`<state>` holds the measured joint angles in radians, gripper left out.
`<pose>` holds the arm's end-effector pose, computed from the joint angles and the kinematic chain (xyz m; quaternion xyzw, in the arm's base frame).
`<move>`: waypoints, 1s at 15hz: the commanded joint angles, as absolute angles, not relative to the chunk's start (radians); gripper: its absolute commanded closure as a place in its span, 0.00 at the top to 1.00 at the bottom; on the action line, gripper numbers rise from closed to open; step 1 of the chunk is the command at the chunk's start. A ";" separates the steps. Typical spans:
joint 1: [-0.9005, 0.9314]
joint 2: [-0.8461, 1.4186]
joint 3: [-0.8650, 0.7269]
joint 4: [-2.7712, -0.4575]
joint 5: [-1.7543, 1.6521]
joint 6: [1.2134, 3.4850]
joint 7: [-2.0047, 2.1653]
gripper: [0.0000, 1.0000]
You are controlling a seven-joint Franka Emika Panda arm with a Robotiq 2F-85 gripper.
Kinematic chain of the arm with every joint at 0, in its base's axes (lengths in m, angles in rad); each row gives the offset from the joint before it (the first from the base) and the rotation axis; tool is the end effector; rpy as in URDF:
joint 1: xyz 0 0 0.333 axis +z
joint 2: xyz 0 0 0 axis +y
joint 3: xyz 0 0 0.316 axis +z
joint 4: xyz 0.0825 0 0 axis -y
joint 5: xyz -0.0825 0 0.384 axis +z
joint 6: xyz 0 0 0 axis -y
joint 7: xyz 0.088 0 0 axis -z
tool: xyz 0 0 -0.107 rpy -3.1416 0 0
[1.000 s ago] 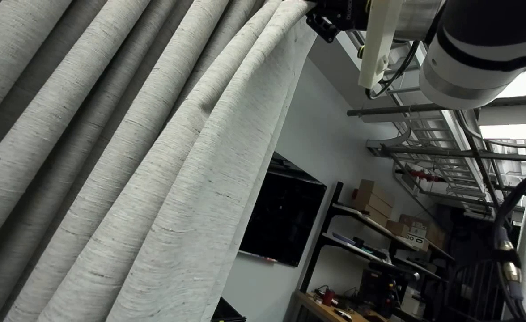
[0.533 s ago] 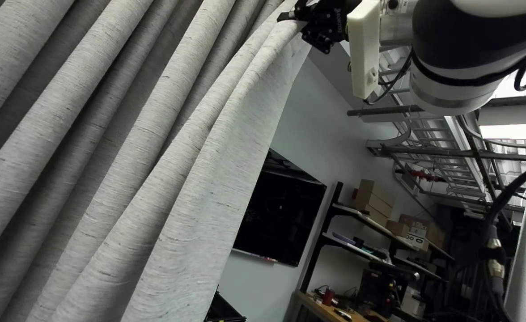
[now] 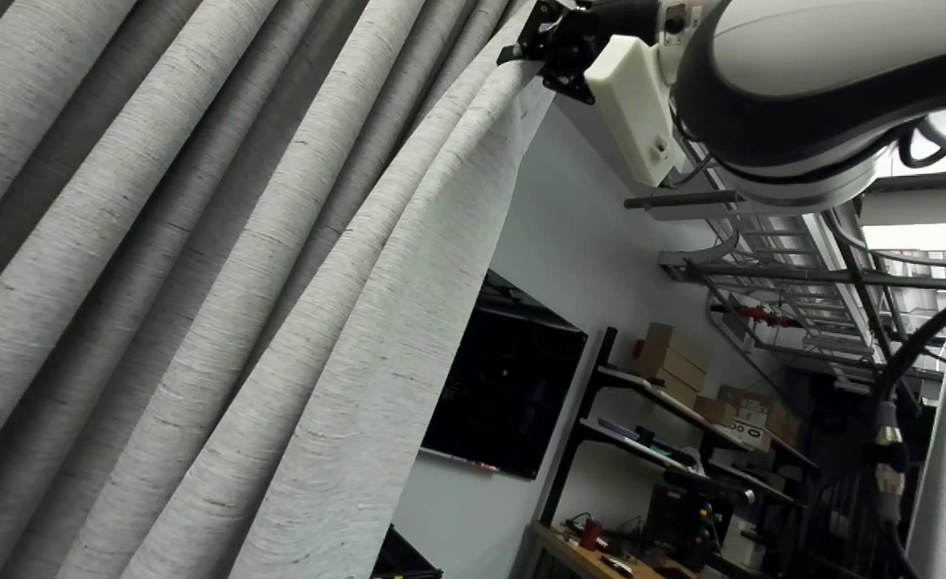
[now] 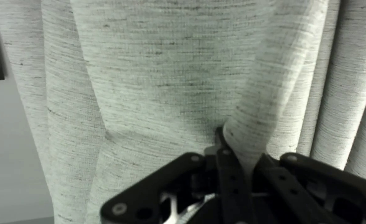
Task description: Draw the curtain to the left
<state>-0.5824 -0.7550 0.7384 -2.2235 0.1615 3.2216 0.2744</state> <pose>0.3777 0.2006 0.7502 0.6939 0.0178 0.7197 0.0132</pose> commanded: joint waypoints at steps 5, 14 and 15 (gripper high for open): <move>-0.726 -0.878 0.894 -2.306 0.145 3.205 0.315 0.25; -0.728 -0.906 0.894 -2.330 0.146 3.201 0.323 0.26; -0.728 -0.906 0.894 -2.330 0.146 3.201 0.323 0.26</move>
